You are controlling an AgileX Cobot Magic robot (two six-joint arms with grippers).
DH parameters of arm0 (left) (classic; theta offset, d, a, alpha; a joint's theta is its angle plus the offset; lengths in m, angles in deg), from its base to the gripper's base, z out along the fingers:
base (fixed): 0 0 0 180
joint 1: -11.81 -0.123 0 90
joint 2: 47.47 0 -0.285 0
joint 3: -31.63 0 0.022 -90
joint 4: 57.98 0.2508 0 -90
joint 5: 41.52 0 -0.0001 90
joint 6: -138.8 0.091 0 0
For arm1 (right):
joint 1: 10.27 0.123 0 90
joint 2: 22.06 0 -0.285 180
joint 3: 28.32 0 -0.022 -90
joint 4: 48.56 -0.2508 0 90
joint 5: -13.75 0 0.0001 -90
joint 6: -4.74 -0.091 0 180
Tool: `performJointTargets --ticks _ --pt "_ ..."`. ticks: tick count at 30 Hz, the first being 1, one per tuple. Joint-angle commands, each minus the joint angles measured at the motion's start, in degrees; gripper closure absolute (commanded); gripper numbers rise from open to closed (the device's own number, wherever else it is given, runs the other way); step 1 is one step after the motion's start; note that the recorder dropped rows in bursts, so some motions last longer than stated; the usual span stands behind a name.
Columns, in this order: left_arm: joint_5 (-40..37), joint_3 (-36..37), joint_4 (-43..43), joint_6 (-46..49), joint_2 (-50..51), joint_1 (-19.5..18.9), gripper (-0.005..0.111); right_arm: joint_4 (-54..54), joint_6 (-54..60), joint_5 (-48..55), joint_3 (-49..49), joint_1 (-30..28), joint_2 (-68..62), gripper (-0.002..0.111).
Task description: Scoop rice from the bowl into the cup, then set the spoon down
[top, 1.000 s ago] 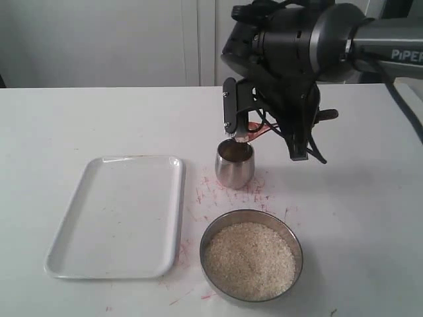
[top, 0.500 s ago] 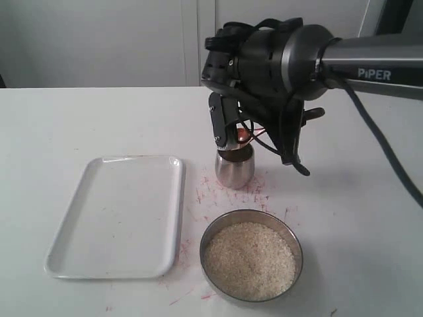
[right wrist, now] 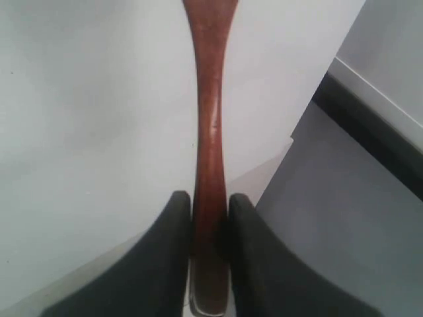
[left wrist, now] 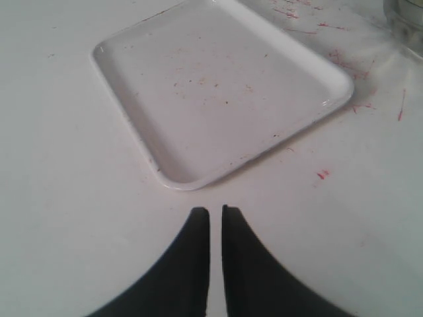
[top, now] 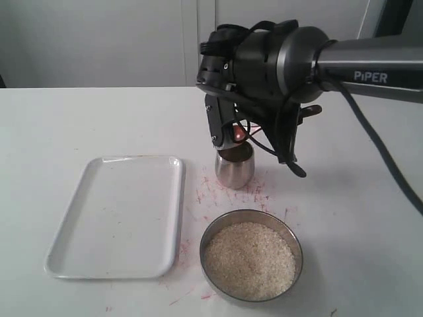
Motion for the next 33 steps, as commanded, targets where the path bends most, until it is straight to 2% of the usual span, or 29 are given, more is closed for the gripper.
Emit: performJointTargets --ticks 1,22,33 --pt "-0.18 0.29 -0.30 0.16 -0.17 0.40 0.092 0.35 -0.64 0.22 -0.03 0.26 0.18 0.108" --pt "-0.18 0.29 -0.30 0.16 -0.17 0.40 0.092 -2.38 -0.73 0.22 0.12 -1.65 0.30 0.108" --pt "-0.18 0.29 -0.30 0.16 -0.17 0.40 0.092 -0.50 -1.64 0.22 4.67 -2.73 0.59 0.108"
